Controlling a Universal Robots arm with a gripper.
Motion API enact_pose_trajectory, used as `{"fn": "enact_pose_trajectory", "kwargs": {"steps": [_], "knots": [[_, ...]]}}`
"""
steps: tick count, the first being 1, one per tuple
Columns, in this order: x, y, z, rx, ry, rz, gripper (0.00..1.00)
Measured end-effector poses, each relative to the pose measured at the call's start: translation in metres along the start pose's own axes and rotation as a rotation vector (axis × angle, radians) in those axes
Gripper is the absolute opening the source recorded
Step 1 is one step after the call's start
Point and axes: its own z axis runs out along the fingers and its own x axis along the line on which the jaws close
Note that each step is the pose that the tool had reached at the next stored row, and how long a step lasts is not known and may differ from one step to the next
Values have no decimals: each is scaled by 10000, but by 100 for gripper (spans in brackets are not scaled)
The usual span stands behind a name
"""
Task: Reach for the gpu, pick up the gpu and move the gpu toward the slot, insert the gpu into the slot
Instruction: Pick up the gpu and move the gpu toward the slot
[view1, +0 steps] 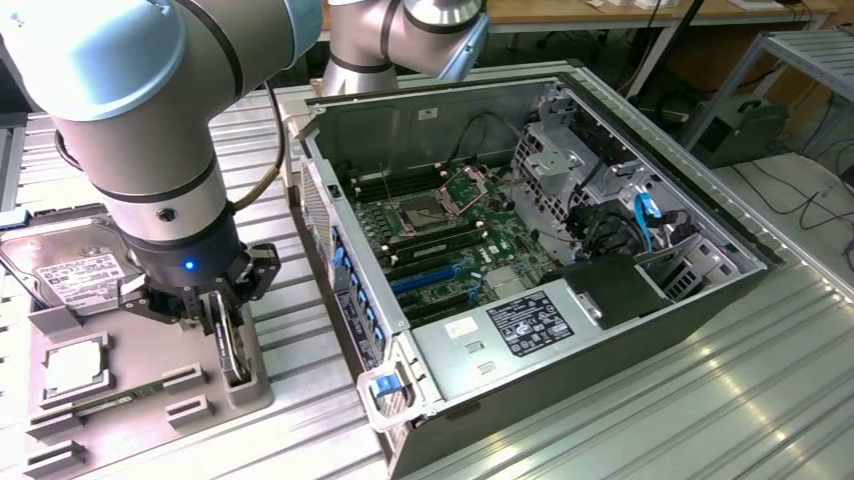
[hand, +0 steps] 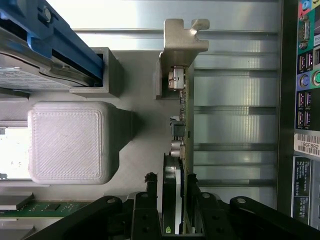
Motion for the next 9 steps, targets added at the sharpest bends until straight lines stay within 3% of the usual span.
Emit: {"fn": "enact_pose_trajectory", "kwargs": {"steps": [9], "knots": [[-1, 0, 0, 0, 0, 0, 35]]}}
